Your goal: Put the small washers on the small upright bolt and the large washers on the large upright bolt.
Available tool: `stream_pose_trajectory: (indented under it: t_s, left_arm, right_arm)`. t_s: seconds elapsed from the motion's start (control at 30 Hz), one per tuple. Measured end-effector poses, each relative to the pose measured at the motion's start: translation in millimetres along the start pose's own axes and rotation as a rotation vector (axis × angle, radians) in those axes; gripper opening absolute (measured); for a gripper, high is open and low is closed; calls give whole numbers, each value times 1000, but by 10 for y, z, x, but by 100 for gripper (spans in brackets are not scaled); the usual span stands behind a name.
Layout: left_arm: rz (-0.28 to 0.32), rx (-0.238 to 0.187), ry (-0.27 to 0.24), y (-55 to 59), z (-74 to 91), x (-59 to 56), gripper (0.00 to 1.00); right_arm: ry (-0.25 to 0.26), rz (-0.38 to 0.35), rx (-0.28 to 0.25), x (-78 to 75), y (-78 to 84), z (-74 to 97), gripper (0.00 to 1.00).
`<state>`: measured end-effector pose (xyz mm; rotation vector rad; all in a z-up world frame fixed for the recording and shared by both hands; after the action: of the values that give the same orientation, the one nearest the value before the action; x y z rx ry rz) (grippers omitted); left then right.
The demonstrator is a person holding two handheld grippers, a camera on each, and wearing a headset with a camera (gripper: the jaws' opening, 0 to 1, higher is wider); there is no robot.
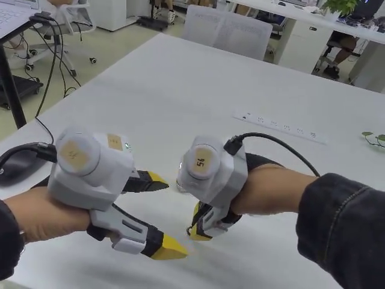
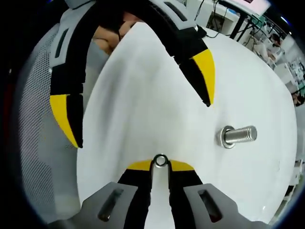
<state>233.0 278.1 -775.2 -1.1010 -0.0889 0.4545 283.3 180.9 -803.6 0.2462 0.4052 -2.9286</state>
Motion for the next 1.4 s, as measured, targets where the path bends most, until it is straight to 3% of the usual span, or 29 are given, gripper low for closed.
stream_pose_trajectory:
  t_s: [1.17, 1.4]
  left_arm:
    - [0, 14, 20, 8, -23, -49, 75]
    - [-1, 14, 20, 6, -16, -40, 75]
  right_arm:
    - [85, -223, 54, -69, 995, 431, 13]
    - [115, -257, 78, -177, 1187, 560, 13]
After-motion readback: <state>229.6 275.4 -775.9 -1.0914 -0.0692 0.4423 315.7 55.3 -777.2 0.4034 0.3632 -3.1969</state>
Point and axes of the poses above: the centre of the closed fingertips' face, and the gripper's own axes: z roughly backward along the fingers, x roughly to its left, y roughly out of its underside, the point moved 7 cm from there along z, roughly backward along the fingers, and after that the axes turned 10 degrees about y, right-handed, at the moved point
